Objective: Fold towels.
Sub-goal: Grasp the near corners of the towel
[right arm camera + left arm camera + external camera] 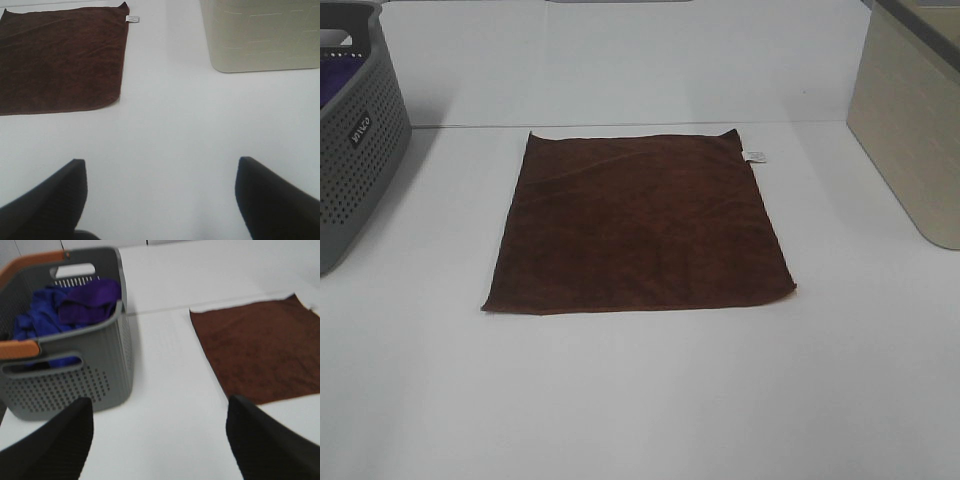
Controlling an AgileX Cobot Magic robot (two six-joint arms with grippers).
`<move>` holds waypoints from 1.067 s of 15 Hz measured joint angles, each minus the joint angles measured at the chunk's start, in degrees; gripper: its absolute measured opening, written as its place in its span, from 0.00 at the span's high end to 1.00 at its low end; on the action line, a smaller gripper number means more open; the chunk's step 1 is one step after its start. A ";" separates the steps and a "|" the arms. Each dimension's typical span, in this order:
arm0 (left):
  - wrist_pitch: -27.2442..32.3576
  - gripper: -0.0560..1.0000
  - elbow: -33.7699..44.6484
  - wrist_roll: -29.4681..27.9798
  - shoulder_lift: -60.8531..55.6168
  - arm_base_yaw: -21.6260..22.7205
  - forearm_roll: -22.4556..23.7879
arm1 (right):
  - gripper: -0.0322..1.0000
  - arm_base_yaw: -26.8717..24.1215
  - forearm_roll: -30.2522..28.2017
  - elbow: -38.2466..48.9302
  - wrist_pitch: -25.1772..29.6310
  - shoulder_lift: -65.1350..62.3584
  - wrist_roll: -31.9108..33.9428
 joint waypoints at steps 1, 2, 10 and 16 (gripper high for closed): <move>-5.61 0.28 0.86 0.00 3.04 0.00 -0.92 | 0.23 0.00 0.06 -0.34 -4.41 2.06 0.00; -10.89 0.28 1.78 0.00 6.99 0.00 -2.69 | 0.22 0.57 0.06 -0.52 -10.71 4.41 0.00; -30.60 0.28 -3.44 0.40 56.09 -3.67 -17.59 | 0.36 3.09 3.55 -4.76 -38.73 38.45 0.00; -30.94 0.28 -15.13 0.40 84.91 -13.81 -24.06 | 0.38 3.09 8.31 -17.70 -29.28 69.27 -0.63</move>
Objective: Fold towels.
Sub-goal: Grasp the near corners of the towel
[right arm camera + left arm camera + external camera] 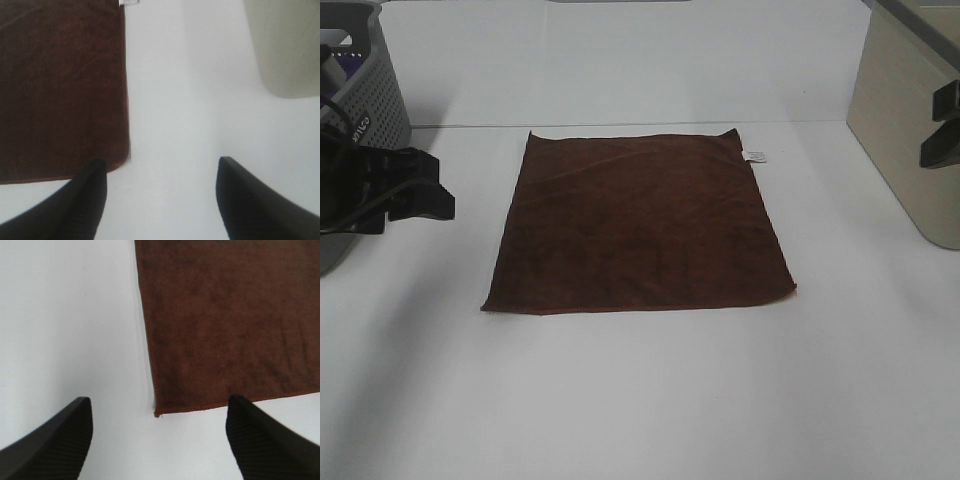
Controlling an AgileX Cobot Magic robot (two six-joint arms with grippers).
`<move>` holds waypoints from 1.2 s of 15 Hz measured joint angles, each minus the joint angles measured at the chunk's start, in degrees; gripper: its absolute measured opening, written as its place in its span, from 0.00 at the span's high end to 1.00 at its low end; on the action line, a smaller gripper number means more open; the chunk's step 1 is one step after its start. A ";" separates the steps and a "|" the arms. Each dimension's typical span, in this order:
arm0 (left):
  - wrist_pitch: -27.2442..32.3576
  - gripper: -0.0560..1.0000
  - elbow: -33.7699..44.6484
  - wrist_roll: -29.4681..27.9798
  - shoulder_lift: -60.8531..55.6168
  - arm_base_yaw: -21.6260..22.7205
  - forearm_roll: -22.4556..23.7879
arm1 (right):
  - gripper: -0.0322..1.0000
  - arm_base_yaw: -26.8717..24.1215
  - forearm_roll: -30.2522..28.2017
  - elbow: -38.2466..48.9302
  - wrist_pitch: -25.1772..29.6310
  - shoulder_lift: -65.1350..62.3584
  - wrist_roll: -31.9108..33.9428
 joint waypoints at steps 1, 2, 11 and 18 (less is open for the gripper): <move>0.00 0.28 -0.97 0.00 3.38 0.00 -2.01 | 0.38 0.00 2.64 -1.20 1.83 3.67 -1.89; 0.34 0.28 -1.83 0.00 6.25 0.00 -3.32 | 0.38 0.00 6.59 -2.23 3.15 7.10 -4.87; 11.17 0.27 -9.11 5.16 19.65 6.76 -9.17 | 0.38 -0.06 25.15 -16.56 17.88 35.64 -26.07; 16.67 0.24 -12.09 33.86 27.67 7.39 -34.78 | 0.36 -3.38 29.39 -22.12 22.98 45.66 -30.88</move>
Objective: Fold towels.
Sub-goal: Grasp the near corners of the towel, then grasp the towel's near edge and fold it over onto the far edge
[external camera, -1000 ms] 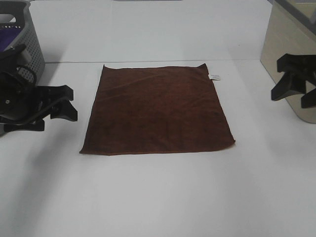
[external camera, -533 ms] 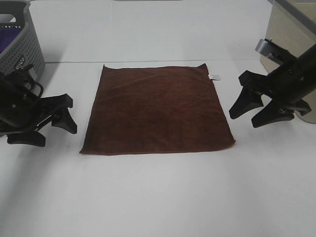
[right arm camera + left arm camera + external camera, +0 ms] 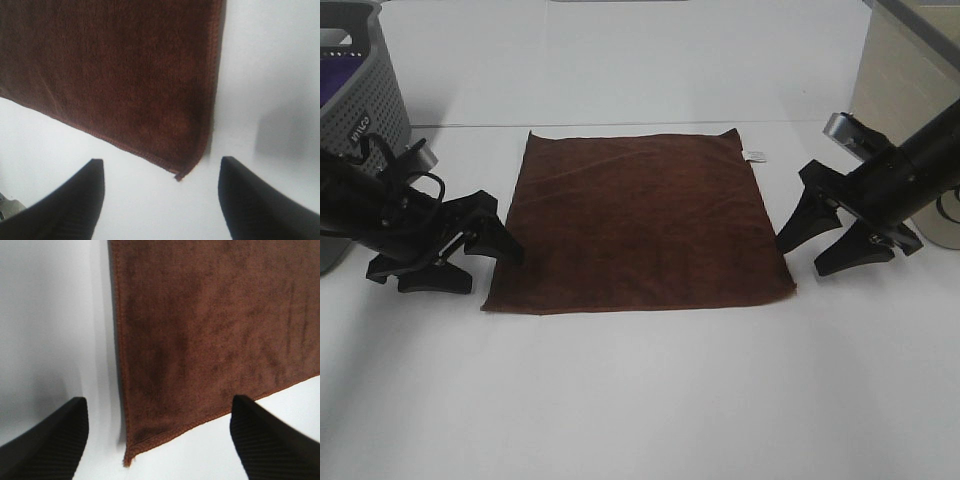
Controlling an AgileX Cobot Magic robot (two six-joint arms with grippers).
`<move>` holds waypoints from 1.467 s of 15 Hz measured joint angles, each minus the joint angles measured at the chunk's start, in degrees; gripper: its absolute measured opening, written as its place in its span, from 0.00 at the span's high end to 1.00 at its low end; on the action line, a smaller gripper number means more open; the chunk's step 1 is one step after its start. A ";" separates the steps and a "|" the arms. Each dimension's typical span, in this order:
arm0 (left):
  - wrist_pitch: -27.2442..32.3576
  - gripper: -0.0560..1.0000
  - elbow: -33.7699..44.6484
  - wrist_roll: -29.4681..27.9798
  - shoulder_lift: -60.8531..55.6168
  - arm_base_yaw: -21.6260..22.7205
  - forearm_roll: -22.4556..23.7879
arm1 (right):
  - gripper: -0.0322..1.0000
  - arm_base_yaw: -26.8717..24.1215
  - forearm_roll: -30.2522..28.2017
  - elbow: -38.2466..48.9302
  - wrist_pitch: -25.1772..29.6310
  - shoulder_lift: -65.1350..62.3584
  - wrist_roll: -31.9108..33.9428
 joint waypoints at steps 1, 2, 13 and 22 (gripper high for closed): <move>0.80 0.23 -0.06 2.01 0.92 0.00 -1.83 | 0.35 -0.63 0.63 0.00 -0.06 0.00 -0.40; 1.15 0.23 -0.06 3.21 1.66 0.00 -3.15 | 0.31 -0.69 1.26 0.00 0.00 0.00 -1.03; 6.82 0.24 -0.97 6.36 6.30 -0.52 -12.95 | 0.31 3.90 11.57 -0.40 -1.43 6.76 -6.36; 4.98 0.94 -2.41 9.28 8.25 -1.83 -9.05 | 0.97 5.39 10.08 -0.40 -4.01 7.91 -2.86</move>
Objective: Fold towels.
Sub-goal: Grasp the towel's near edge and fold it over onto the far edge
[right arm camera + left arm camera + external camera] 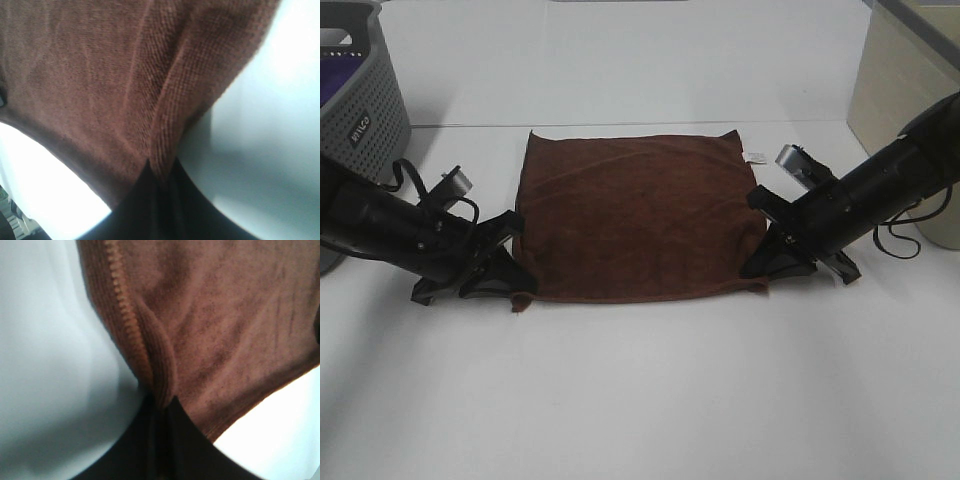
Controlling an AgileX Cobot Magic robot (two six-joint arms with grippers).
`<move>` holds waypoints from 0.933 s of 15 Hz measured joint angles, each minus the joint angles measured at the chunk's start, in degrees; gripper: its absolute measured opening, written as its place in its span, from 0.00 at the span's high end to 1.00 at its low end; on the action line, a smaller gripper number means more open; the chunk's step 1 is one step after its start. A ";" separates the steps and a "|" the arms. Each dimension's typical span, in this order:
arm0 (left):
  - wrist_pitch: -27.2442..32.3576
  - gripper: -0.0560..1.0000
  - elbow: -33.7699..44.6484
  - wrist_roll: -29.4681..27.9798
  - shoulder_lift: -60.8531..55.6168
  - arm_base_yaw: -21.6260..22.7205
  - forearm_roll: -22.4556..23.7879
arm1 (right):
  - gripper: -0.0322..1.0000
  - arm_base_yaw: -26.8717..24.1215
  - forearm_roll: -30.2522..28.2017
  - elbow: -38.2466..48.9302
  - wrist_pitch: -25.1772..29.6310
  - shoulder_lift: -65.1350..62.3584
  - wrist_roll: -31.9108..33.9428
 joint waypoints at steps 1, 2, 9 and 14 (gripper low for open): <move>0.23 0.94 0.29 -1.55 -0.69 0.00 2.35 | 0.97 0.00 -1.60 1.15 0.46 -0.11 1.89; 0.29 0.94 0.63 -2.41 -1.26 0.00 3.21 | 0.97 0.00 -1.66 2.01 0.52 -0.63 2.01; 2.12 0.94 17.36 -5.79 -10.14 -0.40 5.10 | 0.97 0.46 -2.92 19.82 -0.63 -11.57 4.76; 3.09 0.94 18.45 -6.36 -14.27 -0.46 5.27 | 0.97 0.46 -4.13 20.17 -0.23 -14.61 4.93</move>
